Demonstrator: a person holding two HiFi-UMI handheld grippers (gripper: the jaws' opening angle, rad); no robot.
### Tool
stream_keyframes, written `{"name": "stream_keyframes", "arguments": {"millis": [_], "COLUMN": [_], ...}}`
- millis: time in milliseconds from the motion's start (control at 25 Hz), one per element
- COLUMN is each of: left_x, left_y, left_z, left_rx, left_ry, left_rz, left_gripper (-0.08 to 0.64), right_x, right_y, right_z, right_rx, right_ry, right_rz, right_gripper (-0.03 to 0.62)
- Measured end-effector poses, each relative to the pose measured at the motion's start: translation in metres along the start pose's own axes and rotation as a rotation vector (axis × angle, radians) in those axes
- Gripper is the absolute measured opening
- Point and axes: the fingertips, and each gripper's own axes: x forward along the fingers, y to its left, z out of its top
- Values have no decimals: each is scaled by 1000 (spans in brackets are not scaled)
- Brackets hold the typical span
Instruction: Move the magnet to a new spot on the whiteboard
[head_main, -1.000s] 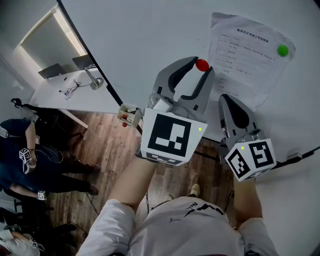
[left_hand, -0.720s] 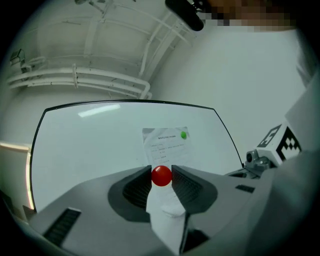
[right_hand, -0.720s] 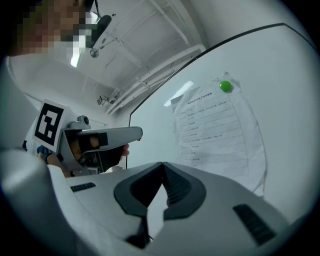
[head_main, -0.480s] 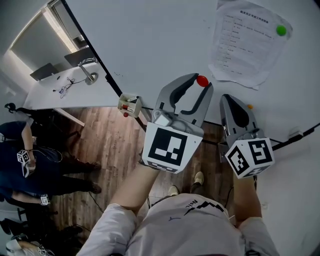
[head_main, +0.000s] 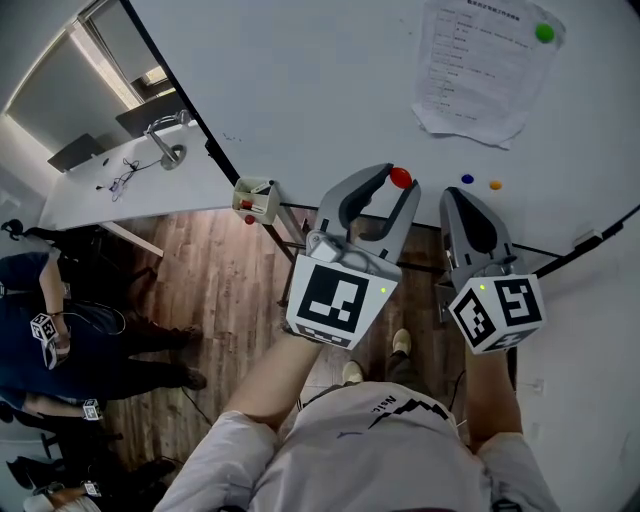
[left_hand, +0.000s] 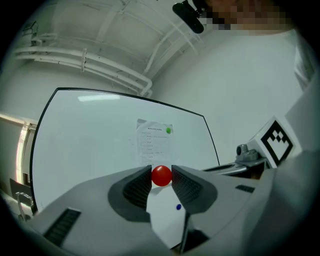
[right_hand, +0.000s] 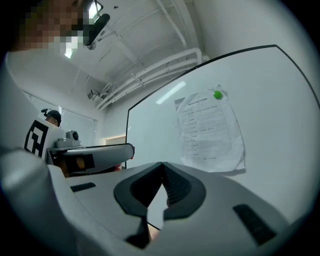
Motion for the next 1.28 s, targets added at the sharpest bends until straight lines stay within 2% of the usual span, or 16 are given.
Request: {"name": "stream_keyframes", "arguments": {"millis": [360, 1280], "left_x": [-16, 3], "left_y": [-16, -25], "left_z": [-24, -56], "left_rx": [-57, -102], "left_ry": [35, 65], "left_rz": [-49, -41], "left_gripper": [132, 133], "right_x": [-16, -12], "right_y": [10, -6], "right_z": [-11, -27], "right_rx": [8, -22], "right_ry": [14, 33], "right_rz": [-32, -76], "right_gripper": [12, 12]}}
